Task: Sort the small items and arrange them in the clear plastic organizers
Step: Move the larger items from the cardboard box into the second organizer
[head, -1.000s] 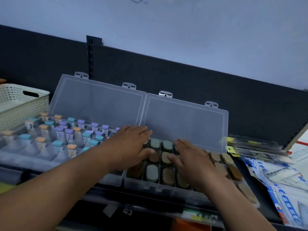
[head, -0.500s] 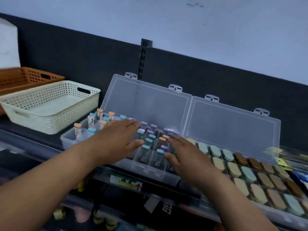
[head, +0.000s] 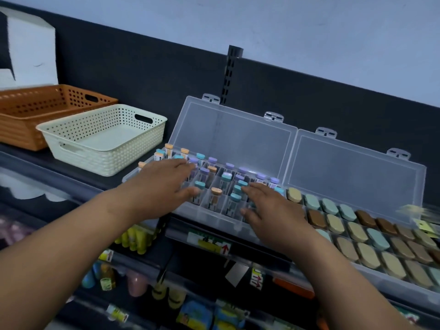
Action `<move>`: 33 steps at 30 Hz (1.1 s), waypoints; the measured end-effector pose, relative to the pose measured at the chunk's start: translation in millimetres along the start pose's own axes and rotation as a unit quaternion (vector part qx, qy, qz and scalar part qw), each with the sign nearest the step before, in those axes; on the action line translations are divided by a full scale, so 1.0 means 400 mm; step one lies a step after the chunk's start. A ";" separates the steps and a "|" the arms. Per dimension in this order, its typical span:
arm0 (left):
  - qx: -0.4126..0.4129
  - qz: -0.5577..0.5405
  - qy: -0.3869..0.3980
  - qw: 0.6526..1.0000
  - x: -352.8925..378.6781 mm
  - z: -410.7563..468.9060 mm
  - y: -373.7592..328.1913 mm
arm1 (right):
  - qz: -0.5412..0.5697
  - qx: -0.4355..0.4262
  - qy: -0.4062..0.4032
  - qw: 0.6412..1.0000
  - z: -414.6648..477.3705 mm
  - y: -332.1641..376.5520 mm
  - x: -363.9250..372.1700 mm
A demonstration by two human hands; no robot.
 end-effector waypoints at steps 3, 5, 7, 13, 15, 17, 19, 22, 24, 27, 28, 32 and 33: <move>-0.018 0.010 0.000 1.000 -0.004 -0.015 -0.026 | 0.009 -0.010 -0.005 1.000 -0.014 -0.017 0.001; -0.023 0.013 0.003 1.000 -0.002 -0.026 -0.048 | 0.019 -0.014 -0.003 1.000 -0.023 -0.031 -0.004; -0.025 0.019 0.008 0.999 -0.006 -0.036 -0.070 | 0.028 -0.019 -0.005 0.999 -0.037 -0.038 -0.013; -0.059 0.039 -0.015 0.997 -0.035 -0.096 -0.102 | 0.046 -0.055 -0.001 0.997 -0.083 -0.028 -0.019; -0.074 0.043 -0.014 0.996 -0.034 -0.128 -0.108 | 0.054 -0.070 0.001 0.996 -0.096 -0.014 -0.017; -0.091 0.052 -0.016 0.994 -0.034 -0.163 -0.111 | 0.058 -0.086 0.000 0.995 -0.106 0.007 -0.013; -0.103 0.059 -0.018 0.993 -0.034 -0.193 -0.108 | 0.060 -0.101 -0.001 0.993 -0.112 0.033 -0.006; -0.116 0.063 -0.012 0.991 -0.040 -0.235 -0.097 | 0.062 -0.118 0.010 0.991 -0.132 0.078 0.009; -0.125 0.065 -0.021 0.990 -0.052 -0.253 -0.085 | 0.057 -0.130 0.017 0.990 -0.140 0.105 0.014; -0.137 0.064 -0.039 0.988 -0.077 -0.276 -0.058 | 0.051 -0.147 0.010 0.988 -0.140 0.157 -0.002; -0.138 0.064 -0.041 0.987 -0.083 -0.283 -0.045 | 0.049 -0.152 0.006 0.987 -0.138 0.178 -0.008; -0.155 0.065 -0.052 0.984 -0.105 -0.320 0.047 | 0.042 -0.173 -0.008 0.984 -0.121 0.284 -0.013; -0.159 0.065 -0.056 0.984 -0.111 -0.330 0.074 | 0.041 -0.177 -0.012 0.983 -0.110 0.313 -0.010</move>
Point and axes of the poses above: each hand's wrist, its own z-axis towards the middle knuckle, its own x-axis out of the palm, y = z × x, the point moved 7 cm from there along z, towards the middle knuckle, and after that the axes turned 15 degrees about x, right-handed, at the moved point
